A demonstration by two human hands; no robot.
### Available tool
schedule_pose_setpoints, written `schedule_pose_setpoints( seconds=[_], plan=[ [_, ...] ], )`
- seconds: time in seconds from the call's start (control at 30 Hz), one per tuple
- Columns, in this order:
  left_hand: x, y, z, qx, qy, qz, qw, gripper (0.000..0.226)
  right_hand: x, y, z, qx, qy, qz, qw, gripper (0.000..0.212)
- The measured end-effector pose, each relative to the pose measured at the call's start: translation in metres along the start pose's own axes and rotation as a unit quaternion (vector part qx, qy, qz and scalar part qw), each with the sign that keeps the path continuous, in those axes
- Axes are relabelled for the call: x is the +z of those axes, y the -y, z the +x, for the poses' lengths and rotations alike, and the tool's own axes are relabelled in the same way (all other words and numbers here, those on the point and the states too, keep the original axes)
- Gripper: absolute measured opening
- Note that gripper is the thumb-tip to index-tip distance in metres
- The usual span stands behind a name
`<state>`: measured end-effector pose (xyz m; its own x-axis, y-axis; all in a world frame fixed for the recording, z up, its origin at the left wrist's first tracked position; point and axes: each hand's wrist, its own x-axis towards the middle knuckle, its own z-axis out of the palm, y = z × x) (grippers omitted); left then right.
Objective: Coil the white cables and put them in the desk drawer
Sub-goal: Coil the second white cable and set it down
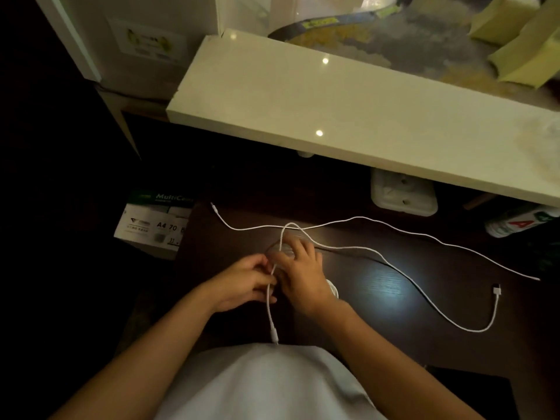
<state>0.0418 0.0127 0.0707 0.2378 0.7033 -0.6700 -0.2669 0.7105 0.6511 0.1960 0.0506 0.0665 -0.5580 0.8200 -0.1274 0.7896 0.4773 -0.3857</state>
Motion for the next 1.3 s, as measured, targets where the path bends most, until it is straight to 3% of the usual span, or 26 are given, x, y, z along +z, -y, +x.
schedule_pose_setpoints(
  seconds=[0.1, 0.2, 0.3, 0.37, 0.43, 0.57, 0.7, 0.9, 0.97, 1.07, 1.2, 1.3],
  plan=[
    [-0.002, -0.013, -0.014, -0.088, 0.082, -0.103, 0.987, 0.015, -0.011, -0.009, -0.001, 0.028, -0.054, -0.003, 0.998, 0.025],
    [0.0, -0.023, -0.026, -0.124, 0.189, -0.09, 0.97, 0.03, -0.012, -0.011, -0.012, 0.043, -0.099, 0.019, 0.994, 0.031],
    [0.019, -0.045, -0.035, -0.025, 0.226, -0.171, 0.958, 0.039, -0.013, -0.006, -0.022, 0.062, -0.15, 0.106, 0.981, 0.039],
    [0.034, -0.059, -0.034, 0.068, 0.219, -0.257, 0.939, 0.034, -0.023, -0.005, -0.027, 0.086, -0.167, 0.214, 0.959, 0.031],
    [0.046, -0.07, -0.026, 0.151, 0.209, -0.269, 0.928, 0.026, -0.036, -0.004, -0.032, 0.094, -0.153, 0.307, 0.935, 0.025],
    [0.063, -0.081, -0.007, 0.232, 0.169, -0.103, 0.952, 0.055, -0.063, -0.009, -0.036, 0.05, -0.161, 0.273, 0.947, 0.014],
    [0.07, -0.084, 0.0, 0.26, 0.186, -0.048, 0.946, 0.081, -0.084, -0.025, -0.033, 0.008, -0.142, 0.16, 0.977, 0.028],
    [0.069, -0.083, 0.005, 0.267, 0.126, 0.048, 0.954, 0.083, -0.106, -0.019, -0.031, 0.01, -0.056, 0.078, 0.995, 0.012],
    [0.069, -0.082, 0.006, 0.277, 0.075, 0.154, 0.946, 0.088, -0.117, -0.013, -0.034, 0.017, -0.011, 0.039, 0.999, 0.015],
    [0.068, -0.081, 0.015, 0.27, 0.04, 0.337, 0.901, 0.096, -0.141, -0.004, -0.039, 0.011, 0.036, -0.041, 0.998, 0.015],
    [0.058, -0.074, 0.026, 0.205, 0.095, 0.468, 0.855, 0.078, -0.177, 0.001, -0.032, -0.087, 0.022, -0.054, 0.994, 0.018],
    [0.069, -0.076, 0.011, 0.16, 0.181, 0.421, 0.874, 0.069, -0.19, -0.014, -0.014, -0.122, -0.008, 0.009, 0.993, 0.012]
  ],
)
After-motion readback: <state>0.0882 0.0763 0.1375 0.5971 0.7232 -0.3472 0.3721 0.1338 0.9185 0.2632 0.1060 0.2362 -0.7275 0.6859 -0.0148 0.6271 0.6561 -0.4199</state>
